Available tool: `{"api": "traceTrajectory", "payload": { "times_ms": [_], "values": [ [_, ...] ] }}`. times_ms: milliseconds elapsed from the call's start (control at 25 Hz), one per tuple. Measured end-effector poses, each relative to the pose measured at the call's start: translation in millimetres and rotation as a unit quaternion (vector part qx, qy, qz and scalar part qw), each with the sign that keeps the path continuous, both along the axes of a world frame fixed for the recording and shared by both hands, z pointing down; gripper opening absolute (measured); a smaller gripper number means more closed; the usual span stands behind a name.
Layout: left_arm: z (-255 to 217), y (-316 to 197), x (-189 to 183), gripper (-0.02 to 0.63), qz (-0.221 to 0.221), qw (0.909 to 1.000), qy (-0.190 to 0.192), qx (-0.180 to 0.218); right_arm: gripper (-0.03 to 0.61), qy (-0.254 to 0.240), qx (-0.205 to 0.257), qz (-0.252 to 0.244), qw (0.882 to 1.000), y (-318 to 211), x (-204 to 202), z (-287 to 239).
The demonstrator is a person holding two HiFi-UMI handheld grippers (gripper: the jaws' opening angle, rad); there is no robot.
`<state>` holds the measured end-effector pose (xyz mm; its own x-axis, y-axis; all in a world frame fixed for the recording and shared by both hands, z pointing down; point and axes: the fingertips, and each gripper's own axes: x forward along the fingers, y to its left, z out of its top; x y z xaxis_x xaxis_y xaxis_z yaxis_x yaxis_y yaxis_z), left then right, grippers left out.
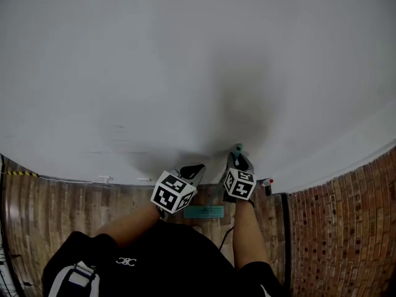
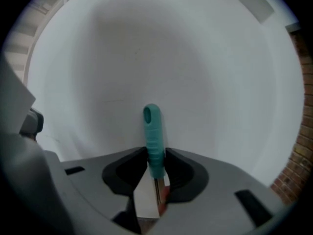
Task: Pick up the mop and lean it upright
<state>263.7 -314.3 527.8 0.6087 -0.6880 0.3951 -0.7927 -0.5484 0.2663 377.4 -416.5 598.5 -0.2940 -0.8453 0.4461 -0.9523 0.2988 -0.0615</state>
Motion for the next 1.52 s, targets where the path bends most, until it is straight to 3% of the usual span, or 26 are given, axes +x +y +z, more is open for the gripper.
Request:
{"api": "traceTrajectory", "payload": {
  "times_ms": [120, 200, 280, 320, 360, 480, 800, 1160, 1520],
  "values": [
    [-4, 4, 5, -0.005, 0.006, 1.0, 0.0, 0.004, 0.159, 0.014, 0.009, -0.008, 1.0, 5, 1, 2],
    [-8, 4, 8, -0.005, 0.01, 0.9999, 0.002, 0.01, 0.169, 0.015, 0.049, 0.003, 0.999, 16, 6, -10],
    [-11, 4, 10, -0.005, 0.014, 0.9998, 0.005, 0.017, 0.165, -0.013, 0.087, 0.016, 0.996, 32, 11, -33],
    [-12, 3, 12, -0.005, 0.015, 0.9997, 0.006, 0.019, 0.127, -0.032, 0.105, 0.022, 0.994, 40, 13, -46],
    [-12, 3, 13, -0.005, 0.016, 0.9997, 0.008, 0.019, 0.037, -0.05, 0.122, 0.029, 0.991, 48, 17, -61],
    [-12, 3, 21, -0.005, 0.025, 0.9994, 0.012, 0.02, 0.015, -0.078, 0.153, 0.05, 0.984, 68, 32, -94],
    [-15, 5, 55, -0.005, 0.067, 0.9973, 0.026, 0.019, 0.014, -0.031, 0.144, 0.071, 0.986, 117, 53, -111],
    [-16, 7, 85, -0.005, 0.103, 0.9941, 0.026, 0.021, 0.014, -0.026, 0.111, 0.113, 0.987, 140, 75, -95],
    [-12, 11, 89, -0.005, 0.111, 0.9934, 0.025, 0.016, 0.014, -0.013, 0.118, 0.091, 0.989, 142, 65, -99]
  ]
}}
